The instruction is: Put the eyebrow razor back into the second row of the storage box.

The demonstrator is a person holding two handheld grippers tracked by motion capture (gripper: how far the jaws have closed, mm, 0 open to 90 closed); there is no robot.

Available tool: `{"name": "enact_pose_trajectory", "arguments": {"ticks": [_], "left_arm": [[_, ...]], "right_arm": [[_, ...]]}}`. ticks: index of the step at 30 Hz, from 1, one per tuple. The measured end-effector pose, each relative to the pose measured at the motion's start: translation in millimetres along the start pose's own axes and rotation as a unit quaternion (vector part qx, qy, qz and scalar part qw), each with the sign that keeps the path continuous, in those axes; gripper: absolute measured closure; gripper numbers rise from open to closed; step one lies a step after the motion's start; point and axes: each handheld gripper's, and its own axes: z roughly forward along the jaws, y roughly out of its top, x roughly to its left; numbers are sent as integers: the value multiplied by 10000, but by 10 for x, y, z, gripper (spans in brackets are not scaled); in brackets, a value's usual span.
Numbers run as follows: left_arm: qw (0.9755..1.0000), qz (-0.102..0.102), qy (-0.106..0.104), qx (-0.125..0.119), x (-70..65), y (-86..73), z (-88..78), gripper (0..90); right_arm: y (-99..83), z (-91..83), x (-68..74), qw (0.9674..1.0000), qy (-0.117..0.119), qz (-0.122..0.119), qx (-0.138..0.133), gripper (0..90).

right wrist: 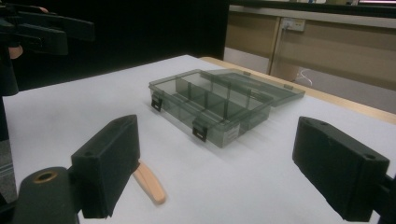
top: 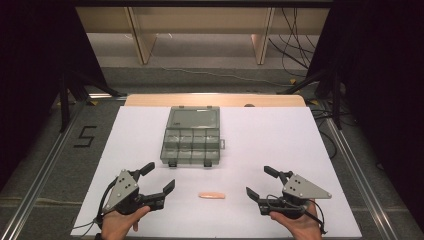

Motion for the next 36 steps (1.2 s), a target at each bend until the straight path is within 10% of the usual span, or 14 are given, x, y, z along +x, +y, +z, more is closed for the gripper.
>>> {"name": "enact_pose_trajectory", "arguments": {"ticks": [20,27,30,36], "left_arm": [[10000,-15,-13,2,-6,-3,6,160],[10000,-12,-1,8,-4,-6,10,160],[10000,22,2,20,4,-7,11,160],[10000,-35,20,39,2,-13,17,160]], "right_arm": [[44,14,-37,9999,62,-67,49,161],[136,55,-61,9986,200,-455,178,164],[196,76,-58,9970,308,-634,324,201],[349,227,-24,9836,857,-1114,1132,228]]}}
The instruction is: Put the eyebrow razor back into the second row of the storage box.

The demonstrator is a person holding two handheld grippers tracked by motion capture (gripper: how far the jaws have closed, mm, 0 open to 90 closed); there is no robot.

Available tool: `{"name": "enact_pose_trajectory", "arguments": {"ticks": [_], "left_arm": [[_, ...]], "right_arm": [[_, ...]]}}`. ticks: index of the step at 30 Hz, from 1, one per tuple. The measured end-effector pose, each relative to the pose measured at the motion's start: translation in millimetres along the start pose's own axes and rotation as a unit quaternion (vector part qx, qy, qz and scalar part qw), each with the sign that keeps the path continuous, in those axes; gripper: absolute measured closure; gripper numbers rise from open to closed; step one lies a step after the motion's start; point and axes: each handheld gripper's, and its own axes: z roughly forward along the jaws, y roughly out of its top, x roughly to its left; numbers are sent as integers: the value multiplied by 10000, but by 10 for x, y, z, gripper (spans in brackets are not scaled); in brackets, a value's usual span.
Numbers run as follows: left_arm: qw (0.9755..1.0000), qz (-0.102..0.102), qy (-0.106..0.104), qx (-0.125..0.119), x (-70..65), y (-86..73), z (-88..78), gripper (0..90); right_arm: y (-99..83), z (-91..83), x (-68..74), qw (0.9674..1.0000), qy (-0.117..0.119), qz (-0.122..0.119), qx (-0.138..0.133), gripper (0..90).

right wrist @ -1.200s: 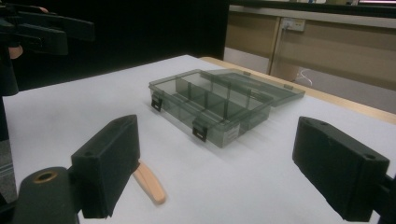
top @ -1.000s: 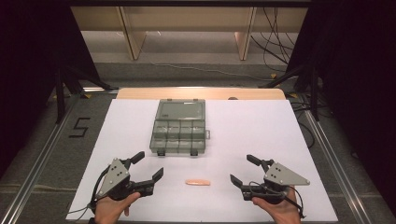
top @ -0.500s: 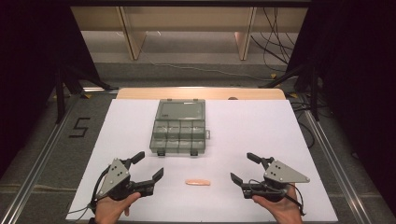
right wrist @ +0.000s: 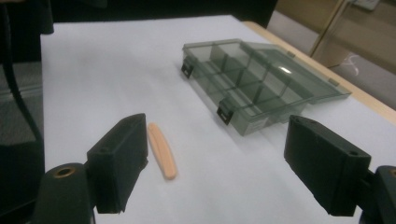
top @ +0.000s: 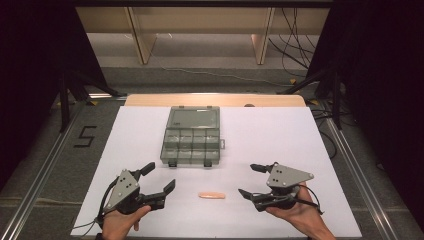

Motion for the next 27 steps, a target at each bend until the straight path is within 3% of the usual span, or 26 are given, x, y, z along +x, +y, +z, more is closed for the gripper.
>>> {"name": "enact_pose_trajectory", "arguments": {"ticks": [5,8,13,18,19,20,21,23,27], "left_arm": [[10000,7,0,-13,3,0,0,160],[10000,41,-3,-13,4,3,-3,161],[10000,-10,-4,-31,-1,3,-5,160],[10000,-1,-30,-53,-5,8,-7,160],[10000,-30,-48,-78,-9,7,-4,160],[10000,-23,-39,-57,-11,9,-9,161],[10000,-32,-37,-61,-13,9,-9,161],[10000,-25,-18,-68,-11,11,-13,161],[10000,-24,-10,-77,-9,12,-12,161]], "right_arm": [[139,116,-4,9985,280,-235,416,234],[221,220,-2,9939,534,-447,855,243],[315,392,17,9865,769,-636,1302,283],[379,568,56,9788,965,-844,1599,301],[379,568,56,9788,965,-844,1599,301],[393,641,78,9746,1046,-942,1741,307],[393,641,78,9746,1046,-942,1741,307],[402,729,93,9701,1118,-1014,1903,317],[408,808,102,9678,1155,-1029,1987,321]]}}
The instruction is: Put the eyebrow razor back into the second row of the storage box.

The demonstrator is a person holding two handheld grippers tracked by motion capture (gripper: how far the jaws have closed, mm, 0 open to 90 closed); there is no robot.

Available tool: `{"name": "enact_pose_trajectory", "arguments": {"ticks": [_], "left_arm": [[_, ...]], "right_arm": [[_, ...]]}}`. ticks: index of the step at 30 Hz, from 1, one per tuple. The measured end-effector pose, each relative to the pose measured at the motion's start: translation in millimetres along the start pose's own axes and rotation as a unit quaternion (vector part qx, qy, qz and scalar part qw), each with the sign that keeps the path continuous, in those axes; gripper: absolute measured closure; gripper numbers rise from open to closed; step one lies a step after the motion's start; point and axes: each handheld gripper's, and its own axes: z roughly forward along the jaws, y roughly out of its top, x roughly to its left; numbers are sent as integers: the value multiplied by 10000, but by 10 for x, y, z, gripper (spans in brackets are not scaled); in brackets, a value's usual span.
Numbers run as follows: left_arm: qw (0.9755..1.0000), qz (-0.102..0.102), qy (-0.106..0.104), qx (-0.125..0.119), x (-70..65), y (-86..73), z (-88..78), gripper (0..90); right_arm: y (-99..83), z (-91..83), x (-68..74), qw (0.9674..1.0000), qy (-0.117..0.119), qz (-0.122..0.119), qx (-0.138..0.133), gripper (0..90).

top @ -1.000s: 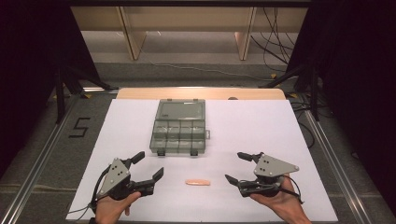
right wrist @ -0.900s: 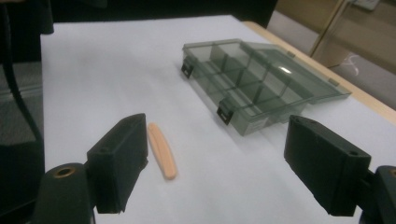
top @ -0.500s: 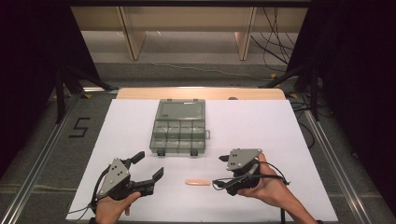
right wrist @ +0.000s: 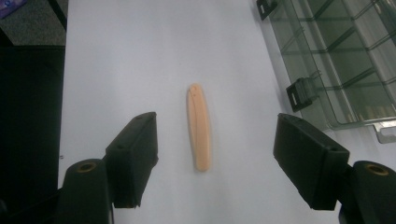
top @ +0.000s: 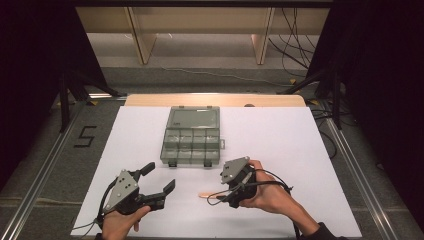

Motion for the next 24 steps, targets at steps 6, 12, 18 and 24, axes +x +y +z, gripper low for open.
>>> {"name": "enact_pose_trajectory", "arguments": {"ticks": [6,12,18,24], "left_arm": [[10000,-1,2,-47,-1,6,1,161],[10000,-28,1,-56,2,5,-4,160],[10000,-24,19,-61,9,5,-5,159],[10000,-40,30,-52,5,6,-7,159]], "right_arm": [[84,139,-37,9997,112,-128,196,349],[187,284,-65,9977,257,-261,566,365],[202,422,-79,9961,363,-178,788,378],[227,515,-89,9938,437,-338,962,415]]}}
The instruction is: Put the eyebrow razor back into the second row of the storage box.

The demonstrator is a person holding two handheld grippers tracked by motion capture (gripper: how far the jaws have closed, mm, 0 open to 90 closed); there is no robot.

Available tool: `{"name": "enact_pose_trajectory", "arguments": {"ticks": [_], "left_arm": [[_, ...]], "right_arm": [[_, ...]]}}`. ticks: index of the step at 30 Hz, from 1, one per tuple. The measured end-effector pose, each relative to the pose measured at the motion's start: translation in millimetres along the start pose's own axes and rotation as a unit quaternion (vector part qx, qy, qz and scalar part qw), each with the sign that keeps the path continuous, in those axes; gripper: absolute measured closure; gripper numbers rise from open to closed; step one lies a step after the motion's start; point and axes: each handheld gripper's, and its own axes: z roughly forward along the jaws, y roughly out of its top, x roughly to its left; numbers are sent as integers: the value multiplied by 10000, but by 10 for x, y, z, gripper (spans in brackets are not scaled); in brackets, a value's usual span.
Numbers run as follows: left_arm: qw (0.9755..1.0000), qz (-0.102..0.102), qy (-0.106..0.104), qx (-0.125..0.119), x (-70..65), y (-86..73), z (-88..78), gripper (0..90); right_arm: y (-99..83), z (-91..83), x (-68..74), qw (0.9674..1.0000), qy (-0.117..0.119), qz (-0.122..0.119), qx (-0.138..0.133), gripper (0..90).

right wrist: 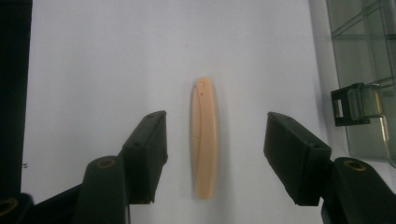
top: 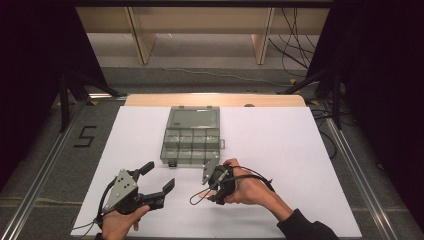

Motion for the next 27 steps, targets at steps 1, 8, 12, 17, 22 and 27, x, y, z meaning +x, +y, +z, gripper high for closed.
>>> {"name": "enact_pose_trajectory", "arguments": {"ticks": [1,8,12,17,22,27], "left_arm": [[10000,3,-5,-2,0,0,2,159],[10000,-8,26,12,6,-2,-1,159],[10000,18,26,34,8,-4,3,160],[10000,-5,30,30,7,-5,2,160],[10000,14,25,26,9,-4,2,160],[10000,-14,19,23,3,-5,4,160]], "right_arm": [[0,0,0,10000,0,0,0,415],[44,112,11,9996,139,-25,262,485],[58,185,1,9990,220,12,395,544],[73,232,-9,9984,279,86,492,607],[76,276,-33,9976,342,171,577,651],[74,312,-43,9966,410,216,688,724]]}}
